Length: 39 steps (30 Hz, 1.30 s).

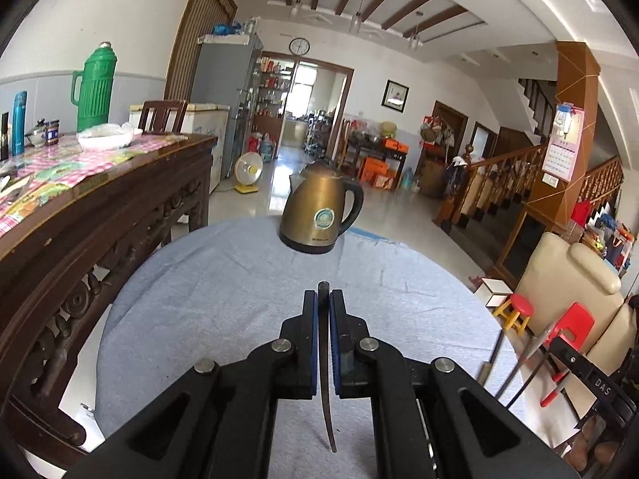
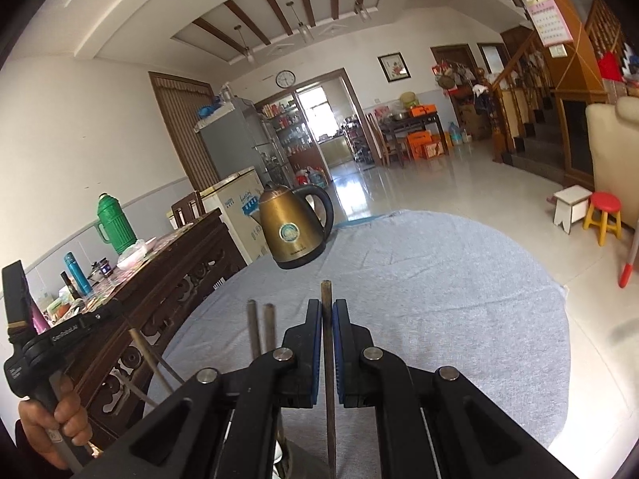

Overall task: Organize utensils
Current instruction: 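Lower the held chopsticks into the holder cup with both tools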

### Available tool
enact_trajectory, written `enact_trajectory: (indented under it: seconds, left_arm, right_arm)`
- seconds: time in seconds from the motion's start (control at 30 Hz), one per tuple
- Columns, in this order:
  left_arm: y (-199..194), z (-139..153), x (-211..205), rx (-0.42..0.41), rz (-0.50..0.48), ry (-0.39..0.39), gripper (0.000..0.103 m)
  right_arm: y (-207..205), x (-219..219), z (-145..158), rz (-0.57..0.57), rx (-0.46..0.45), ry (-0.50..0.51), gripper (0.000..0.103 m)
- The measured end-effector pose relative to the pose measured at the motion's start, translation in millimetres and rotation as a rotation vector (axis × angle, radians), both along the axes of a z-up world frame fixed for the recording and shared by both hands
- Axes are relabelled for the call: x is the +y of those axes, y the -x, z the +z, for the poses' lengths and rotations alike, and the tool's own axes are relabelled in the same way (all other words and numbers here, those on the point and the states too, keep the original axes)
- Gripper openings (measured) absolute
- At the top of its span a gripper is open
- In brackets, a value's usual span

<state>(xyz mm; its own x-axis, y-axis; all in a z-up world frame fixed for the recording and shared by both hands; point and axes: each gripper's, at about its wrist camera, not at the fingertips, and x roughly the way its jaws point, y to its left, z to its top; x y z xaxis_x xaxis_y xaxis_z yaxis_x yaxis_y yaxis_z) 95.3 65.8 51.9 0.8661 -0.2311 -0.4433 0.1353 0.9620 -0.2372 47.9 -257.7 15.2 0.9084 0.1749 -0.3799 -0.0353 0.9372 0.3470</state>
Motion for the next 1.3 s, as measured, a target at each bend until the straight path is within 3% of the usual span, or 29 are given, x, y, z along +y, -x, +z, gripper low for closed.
enact_trajectory:
  seconds: [0.43,0.6,1.3]
  left_arm:
    - [23,16,4,-0.057,-0.019,0.007,0.005]
    - [36,29,5,-0.099,-0.015,-0.018,0.005]
    - [80,80,23,-0.226,0.016,0.021,0.005]
  right_arm:
    - [14,-1,18,-0.014,-0.049,0.014,0.006]
    - [21,-1,29,-0.015,-0.086,0.021,0.006]
    - [60,12,75,-0.025,-0.256,0.099,0.006]
